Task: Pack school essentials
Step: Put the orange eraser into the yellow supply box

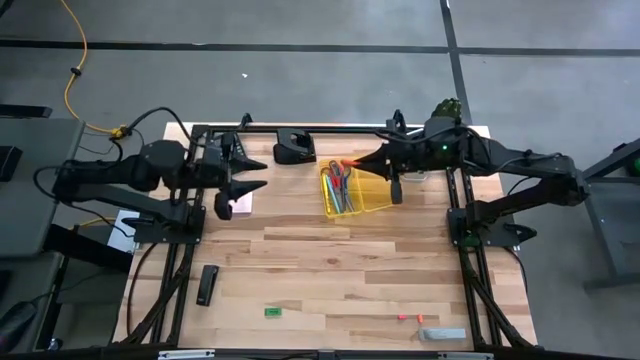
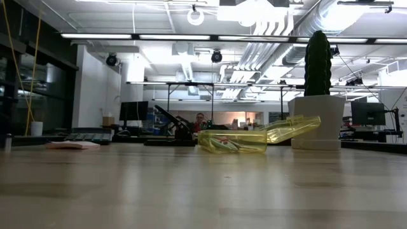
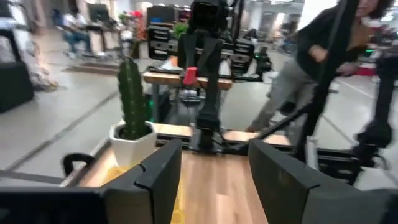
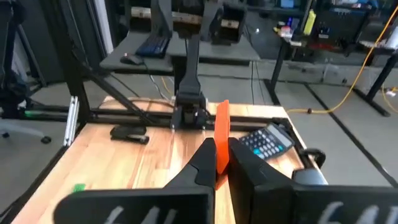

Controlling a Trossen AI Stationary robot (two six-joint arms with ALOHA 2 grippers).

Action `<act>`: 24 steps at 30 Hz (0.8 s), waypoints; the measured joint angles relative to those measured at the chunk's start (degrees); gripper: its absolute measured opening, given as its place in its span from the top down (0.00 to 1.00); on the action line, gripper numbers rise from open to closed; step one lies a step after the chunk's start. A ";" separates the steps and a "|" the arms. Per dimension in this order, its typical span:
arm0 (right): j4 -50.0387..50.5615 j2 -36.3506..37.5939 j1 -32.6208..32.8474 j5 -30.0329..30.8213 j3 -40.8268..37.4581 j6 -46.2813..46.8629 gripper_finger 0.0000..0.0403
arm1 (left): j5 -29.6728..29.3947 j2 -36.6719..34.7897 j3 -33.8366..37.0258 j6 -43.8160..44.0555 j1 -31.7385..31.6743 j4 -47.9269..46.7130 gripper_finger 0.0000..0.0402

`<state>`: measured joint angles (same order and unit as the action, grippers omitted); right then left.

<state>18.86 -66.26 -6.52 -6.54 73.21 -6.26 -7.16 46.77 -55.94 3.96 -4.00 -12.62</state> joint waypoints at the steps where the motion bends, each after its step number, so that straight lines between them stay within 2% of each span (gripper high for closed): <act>1: -0.62 -0.06 0.00 -0.02 0.00 0.00 1.00 | -1.37 0.44 0.00 -0.46 0.64 0.67 0.57; 4: -0.69 -0.17 0.02 -0.03 0.00 0.00 1.00 | -3.89 1.57 0.04 -0.62 1.61 2.08 0.58; 13: -0.71 -1.07 -0.02 -0.07 0.00 0.02 1.00 | -4.04 3.12 0.04 -0.61 1.80 3.45 0.57; 16: 0.63 -3.42 -0.58 1.04 0.00 3.47 1.00 | -4.04 3.12 0.04 -0.58 1.80 3.45 0.57; 24: 17.81 -17.68 -3.99 18.98 0.00 22.51 1.00 | -4.22 3.12 0.04 0.31 1.80 3.47 0.57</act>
<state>36.67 -83.95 -10.52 12.44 73.21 16.25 -11.38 49.89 -55.90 4.27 -2.20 -9.15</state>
